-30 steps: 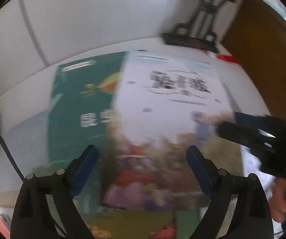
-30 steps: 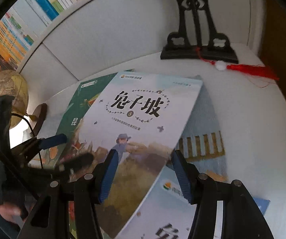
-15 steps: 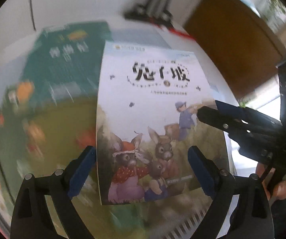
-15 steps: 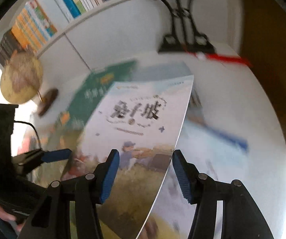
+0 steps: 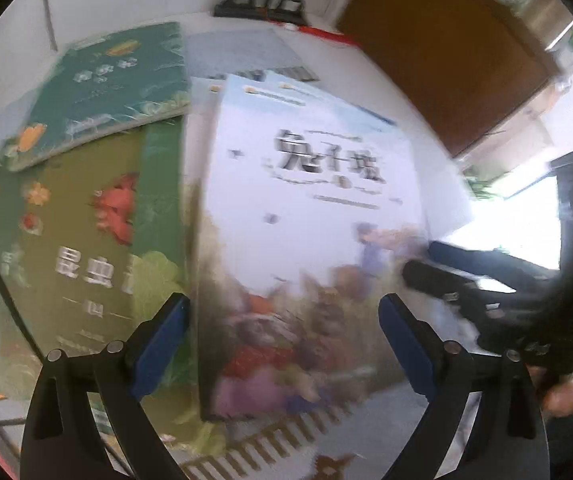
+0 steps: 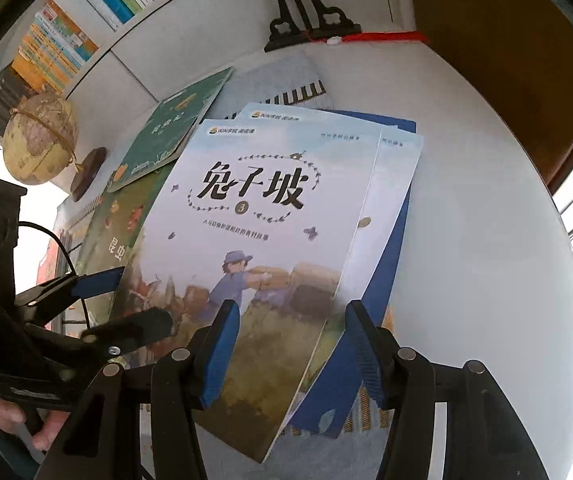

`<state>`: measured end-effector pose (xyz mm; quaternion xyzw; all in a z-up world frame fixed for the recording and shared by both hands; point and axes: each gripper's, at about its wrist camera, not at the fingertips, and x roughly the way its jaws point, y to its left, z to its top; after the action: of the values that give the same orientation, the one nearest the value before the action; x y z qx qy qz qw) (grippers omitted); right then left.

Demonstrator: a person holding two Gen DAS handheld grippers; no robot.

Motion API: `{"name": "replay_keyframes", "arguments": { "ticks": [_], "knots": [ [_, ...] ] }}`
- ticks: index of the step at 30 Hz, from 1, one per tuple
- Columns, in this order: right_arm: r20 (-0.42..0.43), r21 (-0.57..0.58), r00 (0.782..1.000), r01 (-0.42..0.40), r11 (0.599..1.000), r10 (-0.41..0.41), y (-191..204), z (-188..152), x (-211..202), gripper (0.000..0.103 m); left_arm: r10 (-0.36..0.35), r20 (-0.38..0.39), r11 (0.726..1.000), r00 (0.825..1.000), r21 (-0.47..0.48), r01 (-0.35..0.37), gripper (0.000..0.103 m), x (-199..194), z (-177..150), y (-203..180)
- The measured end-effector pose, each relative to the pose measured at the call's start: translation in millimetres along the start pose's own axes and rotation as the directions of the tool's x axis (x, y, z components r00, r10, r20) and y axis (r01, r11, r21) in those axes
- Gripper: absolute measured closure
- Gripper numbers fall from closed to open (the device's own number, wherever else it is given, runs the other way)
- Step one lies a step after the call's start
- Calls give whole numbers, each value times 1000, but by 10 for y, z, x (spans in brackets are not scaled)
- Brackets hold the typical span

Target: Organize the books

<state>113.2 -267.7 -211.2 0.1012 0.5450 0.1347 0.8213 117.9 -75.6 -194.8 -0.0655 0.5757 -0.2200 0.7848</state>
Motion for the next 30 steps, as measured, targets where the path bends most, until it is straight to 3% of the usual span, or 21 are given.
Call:
{"name": "replay_keyframes", "arguments": {
  "ticks": [6,10,13,18,21,23,25,27,29,30],
  "knots": [
    [16,-37,1000,23,999,-22,203,-38,-10,45,4,-9,1000,1000,-24,-4,8,35,-82,-24],
    [6,-24,1000,-5,1000,6,140,5,22,45,-1,-7,1000,1000,-16,1,9,24,-134,-38],
    [20,-21,999,-31,999,31,69,3,41,46,40,-5,999,999,-30,-41,9,39,-157,15],
    [39,-81,999,26,996,-23,124,-48,42,45,17,20,999,1000,-36,-17,10,31,-170,30],
    [53,-119,998,27,993,-20,229,-80,56,48,55,33,998,998,-25,-54,13,42,-151,-29],
    [56,-109,998,24,994,-18,218,-73,42,48,41,51,999,998,-38,-39,17,-39,-160,-1],
    [68,-56,995,-71,996,75,126,-40,-61,52,26,73,999,997,-43,-23,18,-134,-149,7],
    [91,27,970,-230,973,226,-9,14,-179,53,-1,91,999,996,-46,5,21,-251,-147,2],
    [111,117,911,-409,905,397,-131,73,-228,53,-38,103,998,994,-49,43,21,-314,-140,-10],
    [123,153,868,-496,855,481,-170,97,-224,53,-49,110,997,993,-50,55,21,-332,-137,-19]
  ]
}}
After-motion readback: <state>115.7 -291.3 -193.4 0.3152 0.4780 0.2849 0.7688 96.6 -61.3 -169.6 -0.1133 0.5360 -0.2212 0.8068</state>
